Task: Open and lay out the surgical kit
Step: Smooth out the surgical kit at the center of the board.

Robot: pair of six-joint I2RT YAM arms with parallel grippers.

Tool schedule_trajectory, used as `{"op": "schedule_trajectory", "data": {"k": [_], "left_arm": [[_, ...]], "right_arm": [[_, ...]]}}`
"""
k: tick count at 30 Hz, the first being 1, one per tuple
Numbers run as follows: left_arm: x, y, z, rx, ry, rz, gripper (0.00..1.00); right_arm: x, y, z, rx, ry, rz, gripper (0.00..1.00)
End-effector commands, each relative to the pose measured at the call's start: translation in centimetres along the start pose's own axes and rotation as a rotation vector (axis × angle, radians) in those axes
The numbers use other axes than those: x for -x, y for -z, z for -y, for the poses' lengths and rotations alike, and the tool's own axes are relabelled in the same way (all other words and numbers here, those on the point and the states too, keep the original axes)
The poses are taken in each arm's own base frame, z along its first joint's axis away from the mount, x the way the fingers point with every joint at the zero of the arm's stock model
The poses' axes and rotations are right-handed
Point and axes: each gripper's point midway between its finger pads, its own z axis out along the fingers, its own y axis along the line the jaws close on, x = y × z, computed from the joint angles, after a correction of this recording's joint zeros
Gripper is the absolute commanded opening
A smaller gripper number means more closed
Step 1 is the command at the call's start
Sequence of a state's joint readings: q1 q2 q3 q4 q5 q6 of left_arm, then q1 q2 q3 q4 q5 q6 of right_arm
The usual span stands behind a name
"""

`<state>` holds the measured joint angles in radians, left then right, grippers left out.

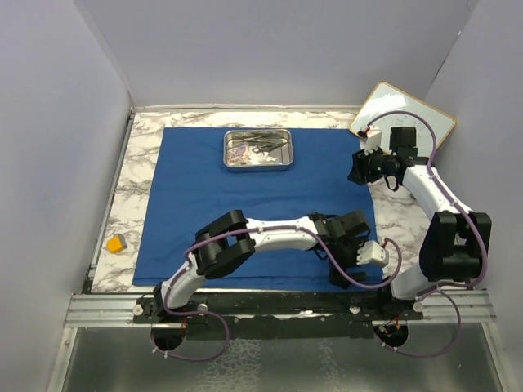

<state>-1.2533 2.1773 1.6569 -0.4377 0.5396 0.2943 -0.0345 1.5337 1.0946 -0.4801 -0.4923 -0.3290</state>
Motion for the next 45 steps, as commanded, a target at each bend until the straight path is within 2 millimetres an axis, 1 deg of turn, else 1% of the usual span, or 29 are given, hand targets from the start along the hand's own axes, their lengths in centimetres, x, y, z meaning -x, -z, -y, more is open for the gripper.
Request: {"op": "schedule_trajectory", "data": {"k": [1,5,8,14,16,19,20,23,26,29,31,33,37,40,43,45], "left_arm": [[1.5,3.5,-1.3,0.075,-0.089,0.037,0.87],[0.0,5.3,-3.5,0.162,-0.114,0.003,0.89],[-1.6,7.2,-5.2,0.223,-0.105,-0.019,0.88],[-5.9,11.5,-9.4,0.313,0.028,-0.014,0.86],[-7.0,12.8,-10.5,0.337,0.075,0.002,0.85],[-8.1,14.1,-12.0,0.373,0.126,0.035,0.84],[-8.1,14.5,-12.5,0.386,0.135,0.048,0.84],[-9.6,14.7,-13.1,0.394,0.175,0.051,0.84],[-10.9,14.6,-13.6,0.393,0.208,0.045,0.83],[-12.1,14.2,-13.4,0.377,0.245,0.042,0.82],[-12.6,13.7,-12.7,0.343,0.273,0.047,0.81],[-12.8,13.0,-11.5,0.281,0.29,0.057,0.8],[-12.8,12.2,-9.3,0.17,0.305,0.078,0.79],[-12.4,12.3,-8.2,0.11,0.287,0.091,0.76],[-11.5,13.0,-7.8,0.101,0.242,0.104,0.75],[-10.8,13.8,-8.2,0.124,0.196,0.113,0.74]], "right_arm": [[-0.1,0.0,-0.5,0.039,0.01,0.005,0.46],[0.0,0.0,-0.9,0.057,0.01,0.009,0.46],[0.1,0.1,-1.1,0.068,0.014,0.014,0.46],[0.1,0.1,-1.3,0.08,0.017,0.017,0.46],[0.0,0.0,-1.3,0.085,0.016,0.015,0.46],[-0.2,-0.1,-1.3,0.089,0.013,0.009,0.46],[-0.2,-0.2,-1.3,0.088,0.012,0.007,0.46],[-0.2,-0.2,-1.3,0.089,0.011,0.005,0.46],[-0.2,-0.2,-1.3,0.089,0.011,0.005,0.46],[-0.2,-0.2,-1.3,0.086,0.012,0.005,0.46],[-0.3,-0.2,-1.2,0.085,0.011,0.003,0.46],[-0.3,-0.2,-1.2,0.085,0.01,0.002,0.46],[-0.4,-0.3,-1.3,0.088,0.007,0.0,0.46],[-0.4,-0.3,-1.3,0.09,0.006,-0.001,0.46],[-0.5,-0.4,-1.2,0.091,0.003,-0.005,0.46],[-0.5,-0.4,-1.3,0.094,0.004,-0.005,0.46]]}}
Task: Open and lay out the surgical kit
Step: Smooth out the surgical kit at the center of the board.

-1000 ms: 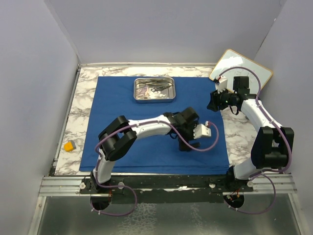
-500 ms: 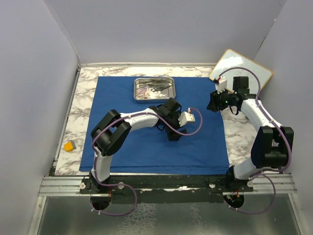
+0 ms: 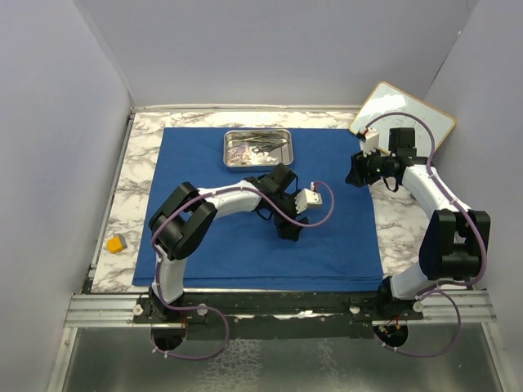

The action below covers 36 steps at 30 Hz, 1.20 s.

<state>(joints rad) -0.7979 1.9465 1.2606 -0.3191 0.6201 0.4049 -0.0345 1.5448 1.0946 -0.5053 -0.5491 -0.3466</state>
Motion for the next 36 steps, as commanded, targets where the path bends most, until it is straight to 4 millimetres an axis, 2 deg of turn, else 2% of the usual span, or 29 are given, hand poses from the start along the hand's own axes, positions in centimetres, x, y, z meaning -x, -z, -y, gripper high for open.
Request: {"op": "schedule_trajectory", "data": {"k": [1,6,11,14,15,17,20,27,31,36], "left_arm": [[0.9,1.6,2.5,-0.08,-0.058,0.015,0.74],[3.2,3.2,0.5,0.046,-0.133,0.046,0.75],[5.7,4.3,-3.4,0.261,-0.119,0.086,0.76],[6.6,4.4,-5.2,0.327,-0.087,0.103,0.75],[6.4,4.0,-5.4,0.328,-0.072,0.098,0.75],[7.5,3.7,-6.0,0.33,-0.06,0.118,0.75],[7.5,2.6,-6.3,0.307,-0.037,0.127,0.75],[6.3,-0.3,-6.2,0.23,0.01,0.125,0.71],[5.3,-1.5,-5.4,0.169,0.018,0.123,0.7],[3.4,-2.7,-3.4,0.064,0.01,0.099,0.68]], "right_arm": [[0.0,-0.2,-0.2,0.03,0.004,0.003,0.46],[0.0,-0.1,-0.3,0.028,0.006,0.007,0.46],[0.2,0.0,-0.3,0.026,0.007,0.012,0.46],[0.3,0.1,-0.3,0.026,0.007,0.015,0.46],[0.3,0.1,-0.3,0.025,0.008,0.016,0.46],[0.4,0.2,-0.3,0.023,0.009,0.018,0.45],[0.5,0.3,-0.3,0.02,0.011,0.021,0.45],[0.4,0.2,0.0,0.001,-0.004,0.02,0.45],[0.2,0.0,0.3,-0.01,-0.017,0.014,0.44],[-0.2,-0.5,0.5,-0.011,-0.035,0.001,0.44]]}}
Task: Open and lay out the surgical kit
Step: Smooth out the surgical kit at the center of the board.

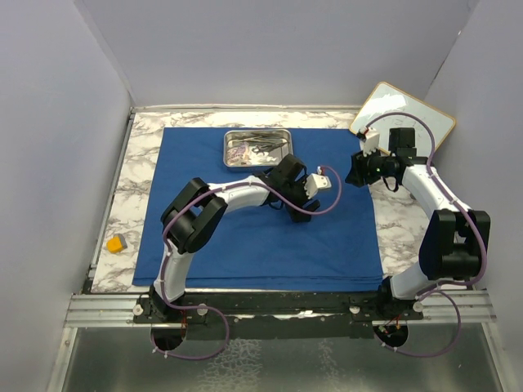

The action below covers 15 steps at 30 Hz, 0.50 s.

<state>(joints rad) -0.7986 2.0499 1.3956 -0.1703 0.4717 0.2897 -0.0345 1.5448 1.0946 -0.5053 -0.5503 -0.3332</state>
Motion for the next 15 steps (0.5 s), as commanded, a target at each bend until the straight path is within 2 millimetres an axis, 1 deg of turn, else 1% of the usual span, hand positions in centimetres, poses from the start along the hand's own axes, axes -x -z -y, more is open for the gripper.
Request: {"op": "schedule_trajectory", "data": {"k": [1,3,4,6,11,13,14,15], "left_arm": [[-1.4,-0.9,2.9,-0.148,-0.008,0.005,0.68],[-1.9,-1.1,3.5,-0.178,-0.022,-0.007,0.68],[-3.1,-1.2,4.0,-0.195,-0.014,-0.031,0.68],[-3.9,-1.4,4.2,-0.206,-0.022,-0.048,0.68],[-4.9,-1.4,4.6,-0.235,-0.058,-0.078,0.68],[-5.1,-1.4,5.0,-0.264,-0.074,-0.088,0.68],[-5.5,-1.3,5.3,-0.283,-0.076,-0.1,0.68],[-5.1,-1.3,5.5,-0.294,-0.091,-0.1,0.68]], "right_arm": [[-0.3,-0.6,0.7,-0.012,-0.026,-0.004,0.43],[-0.5,-0.9,0.8,-0.011,-0.034,-0.009,0.43],[-0.5,-1.1,0.9,-0.009,-0.041,-0.013,0.43],[-0.5,-1.6,0.9,0.002,-0.059,-0.02,0.43],[-0.8,-3.2,1.3,0.041,-0.113,-0.061,0.43],[-1.0,-4.0,1.5,0.057,-0.131,-0.08,0.43],[-1.1,-4.4,1.6,0.064,-0.137,-0.09,0.43],[-1.7,-5.0,1.8,0.073,-0.149,-0.112,0.42]]}}
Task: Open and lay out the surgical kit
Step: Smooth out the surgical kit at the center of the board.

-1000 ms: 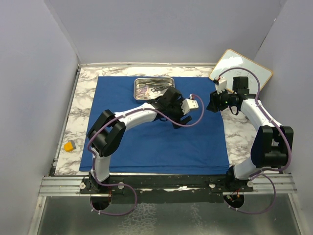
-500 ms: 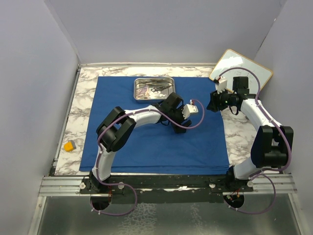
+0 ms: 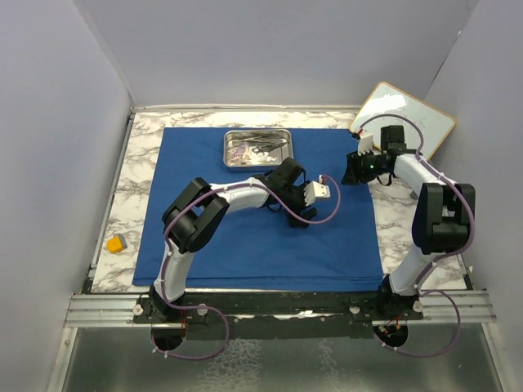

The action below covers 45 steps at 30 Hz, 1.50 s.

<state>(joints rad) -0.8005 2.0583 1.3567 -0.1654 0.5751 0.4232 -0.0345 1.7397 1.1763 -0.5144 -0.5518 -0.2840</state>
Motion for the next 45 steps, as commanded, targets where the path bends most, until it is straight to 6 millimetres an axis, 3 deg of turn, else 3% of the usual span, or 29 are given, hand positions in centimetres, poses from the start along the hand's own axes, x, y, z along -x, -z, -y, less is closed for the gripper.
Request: {"op": "schedule_trajectory", "data": {"k": [1,7,15,20,25,30,35,45], "left_arm": [[-3.2,-1.1,4.3,-0.201,0.018,-0.097,0.68],[-2.5,-1.4,3.9,-0.187,0.018,-0.105,0.69],[1.6,0.4,2.2,-0.091,-0.018,-0.033,0.71],[4.7,2.3,1.6,-0.064,-0.03,0.033,0.72],[6.3,4.2,-0.8,0.017,-0.005,0.085,0.73],[5.8,5.7,-4.4,0.14,0.093,0.129,0.73],[3.2,5.9,-7.5,0.24,0.209,0.111,0.73],[-3.1,4.0,-8.1,0.315,0.296,-0.011,0.73]], "right_arm": [[0.2,-1.5,0.4,0.044,-0.04,-0.034,0.42],[-2.8,-1.8,0.2,0.068,-0.023,-0.125,0.38],[-4.5,0.0,-2.0,0.123,0.014,-0.151,0.39],[-4.4,0.4,-2.5,0.127,0.047,-0.137,0.41],[-2.9,0.1,-3.8,0.166,0.073,-0.093,0.42],[-2.4,-1.0,-4.9,0.189,0.096,-0.095,0.43],[-3.0,-2.3,-5.8,0.18,0.128,-0.135,0.43],[-8.8,-2.8,-4.9,0.124,0.159,-0.299,0.43]]}}
